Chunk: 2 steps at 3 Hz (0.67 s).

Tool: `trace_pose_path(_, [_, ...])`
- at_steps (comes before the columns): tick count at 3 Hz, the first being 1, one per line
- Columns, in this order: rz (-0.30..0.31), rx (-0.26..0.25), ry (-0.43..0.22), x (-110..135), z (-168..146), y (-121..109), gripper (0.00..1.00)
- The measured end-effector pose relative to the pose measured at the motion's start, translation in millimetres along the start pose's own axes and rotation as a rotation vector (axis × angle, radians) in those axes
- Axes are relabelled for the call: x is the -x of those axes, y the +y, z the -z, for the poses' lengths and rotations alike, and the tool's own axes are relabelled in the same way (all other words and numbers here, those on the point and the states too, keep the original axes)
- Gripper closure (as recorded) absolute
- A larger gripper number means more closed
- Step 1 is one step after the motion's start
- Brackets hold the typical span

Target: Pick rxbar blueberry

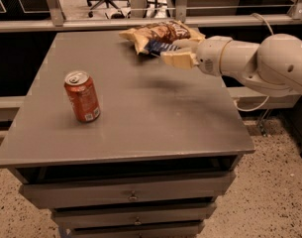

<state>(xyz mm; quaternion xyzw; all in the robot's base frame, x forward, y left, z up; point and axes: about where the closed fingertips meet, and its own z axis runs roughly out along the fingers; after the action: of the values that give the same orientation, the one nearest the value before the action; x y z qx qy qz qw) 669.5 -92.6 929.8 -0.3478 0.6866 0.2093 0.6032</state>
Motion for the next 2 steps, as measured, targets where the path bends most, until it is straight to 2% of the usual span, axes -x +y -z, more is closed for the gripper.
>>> trace_pose_path(1, [0.127,0.083,-0.082,39,22,12,1.00])
trace_pose_path(2, [0.218,0.110,-0.117,57,29,19,1.00])
